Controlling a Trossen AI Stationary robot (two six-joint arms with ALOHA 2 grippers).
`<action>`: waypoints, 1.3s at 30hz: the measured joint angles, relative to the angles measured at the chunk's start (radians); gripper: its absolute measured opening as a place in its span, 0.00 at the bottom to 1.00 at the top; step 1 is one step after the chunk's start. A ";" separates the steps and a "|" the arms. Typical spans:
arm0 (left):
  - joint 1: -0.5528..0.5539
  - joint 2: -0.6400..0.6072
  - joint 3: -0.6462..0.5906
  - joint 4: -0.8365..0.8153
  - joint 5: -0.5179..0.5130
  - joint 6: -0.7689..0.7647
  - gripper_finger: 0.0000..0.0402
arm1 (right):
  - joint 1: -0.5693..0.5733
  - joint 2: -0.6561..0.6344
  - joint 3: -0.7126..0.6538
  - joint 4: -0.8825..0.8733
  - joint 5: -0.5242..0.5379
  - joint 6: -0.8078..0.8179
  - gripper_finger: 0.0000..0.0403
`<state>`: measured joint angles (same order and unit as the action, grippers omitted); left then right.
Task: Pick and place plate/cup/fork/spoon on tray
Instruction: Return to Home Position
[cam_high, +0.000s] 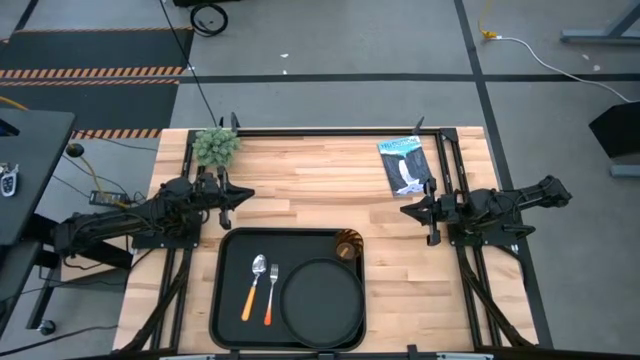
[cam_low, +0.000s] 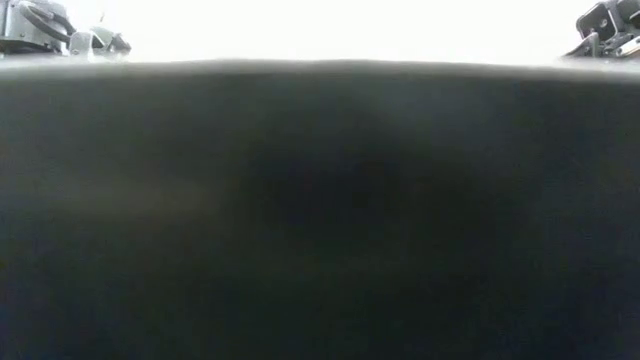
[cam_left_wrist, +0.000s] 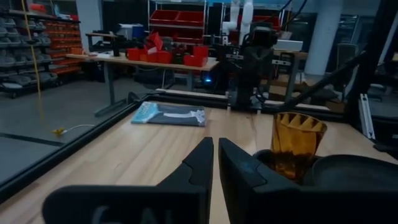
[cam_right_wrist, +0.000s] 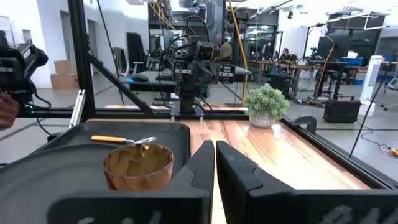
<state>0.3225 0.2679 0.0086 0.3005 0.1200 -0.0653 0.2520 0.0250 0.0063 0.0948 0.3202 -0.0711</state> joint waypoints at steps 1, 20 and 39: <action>0.000 0.000 0.000 0.000 0.000 0.000 0.08 | 0.000 0.000 0.000 0.000 0.000 0.000 0.06; 0.000 0.000 -0.001 0.095 0.000 -0.133 0.07 | 0.000 0.001 0.000 0.001 0.000 0.000 0.06; 0.000 0.000 -0.001 0.095 0.000 -0.133 0.08 | 0.000 0.001 0.000 0.001 0.000 0.000 0.06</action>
<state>0.3225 0.2680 0.0074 0.3954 0.1200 -0.1982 0.2520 0.0257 0.0059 0.0956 0.3202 -0.0711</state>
